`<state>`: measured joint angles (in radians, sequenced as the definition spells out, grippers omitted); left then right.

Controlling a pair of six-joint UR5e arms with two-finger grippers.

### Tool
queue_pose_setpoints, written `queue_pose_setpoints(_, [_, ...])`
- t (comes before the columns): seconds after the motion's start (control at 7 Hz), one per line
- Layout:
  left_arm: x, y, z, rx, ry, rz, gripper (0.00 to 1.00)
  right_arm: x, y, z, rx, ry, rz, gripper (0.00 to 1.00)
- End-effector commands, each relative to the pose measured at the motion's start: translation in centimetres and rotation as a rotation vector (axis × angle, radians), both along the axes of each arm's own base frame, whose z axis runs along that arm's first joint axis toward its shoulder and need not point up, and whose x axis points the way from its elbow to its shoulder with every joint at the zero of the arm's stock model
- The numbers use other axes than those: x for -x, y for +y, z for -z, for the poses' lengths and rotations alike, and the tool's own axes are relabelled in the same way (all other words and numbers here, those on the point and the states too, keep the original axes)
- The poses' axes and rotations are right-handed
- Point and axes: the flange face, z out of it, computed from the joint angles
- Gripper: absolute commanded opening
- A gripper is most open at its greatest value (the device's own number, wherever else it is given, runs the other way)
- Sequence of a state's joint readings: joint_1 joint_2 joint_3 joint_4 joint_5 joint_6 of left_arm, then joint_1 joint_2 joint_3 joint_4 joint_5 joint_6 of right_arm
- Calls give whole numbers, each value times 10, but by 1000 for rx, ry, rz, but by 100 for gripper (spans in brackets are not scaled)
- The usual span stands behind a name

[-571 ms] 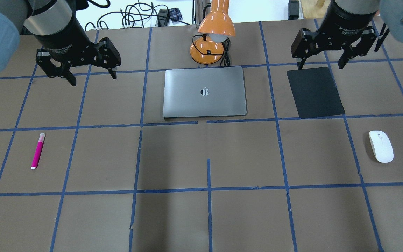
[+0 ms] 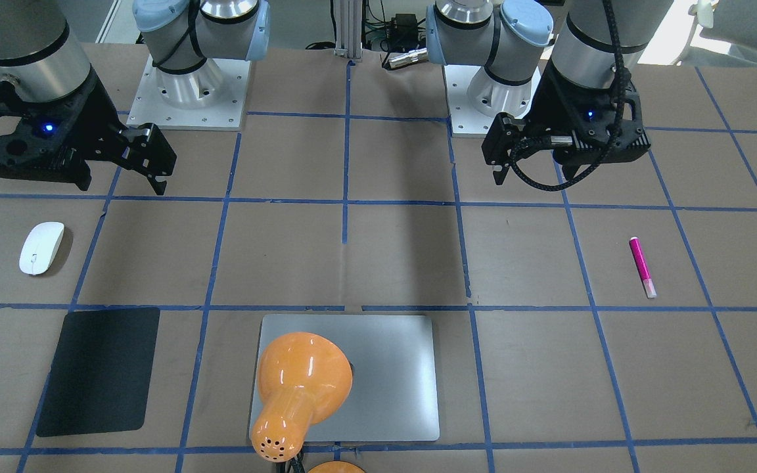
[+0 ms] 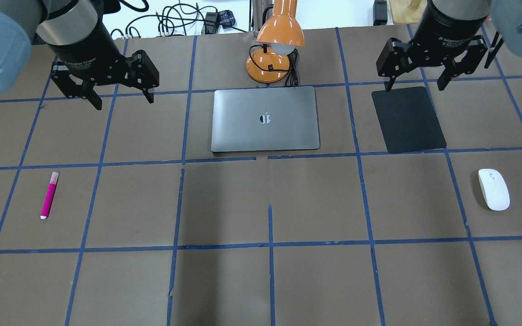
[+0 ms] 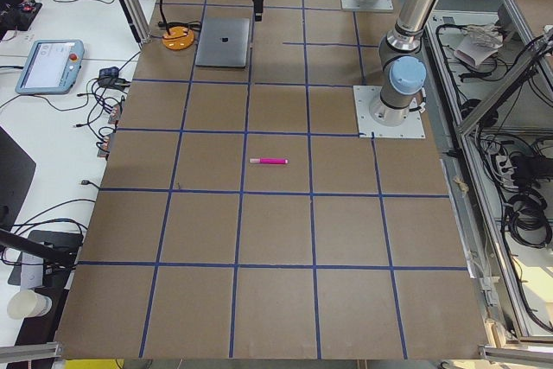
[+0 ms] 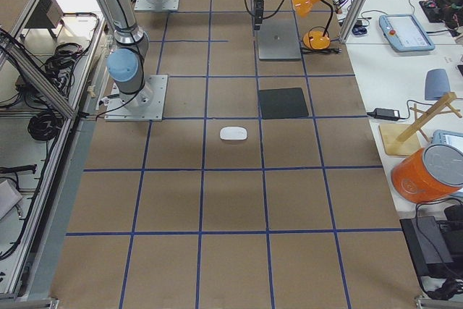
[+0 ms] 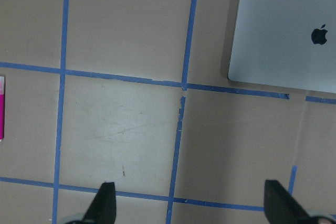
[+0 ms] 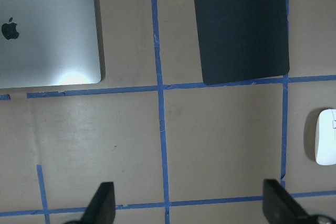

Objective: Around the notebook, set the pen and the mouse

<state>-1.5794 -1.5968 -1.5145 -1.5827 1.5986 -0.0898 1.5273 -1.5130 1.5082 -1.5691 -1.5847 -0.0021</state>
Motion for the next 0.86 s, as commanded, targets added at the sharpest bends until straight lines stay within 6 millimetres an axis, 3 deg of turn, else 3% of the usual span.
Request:
queue_pose_setpoints(0.0, [-18,3,-5,0,-13,18,100,11,-5,8,-12,24,-102,100])
queue_pose_setpoints(0.14, [-58,-2,3,-37,-14,53,100,37,-7,10,-33,18,-167,100])
queue_pose_setpoints(0.29, [-112,-6,22,-78,-4,45,100,85,-9,25,-57,5,-224,100])
queue_pose_setpoints(0.43, [-179,-6,59,-143,32,42,100,155,-3,67,-91,-14,-130,100])
queue_pose_setpoints(0.57, [-232,3,96,-129,43,75,100,216,14,114,-120,-24,-26,100])
queue_pose_setpoints(0.71, [-257,13,141,-97,31,156,100,256,37,158,-126,-51,-11,100])
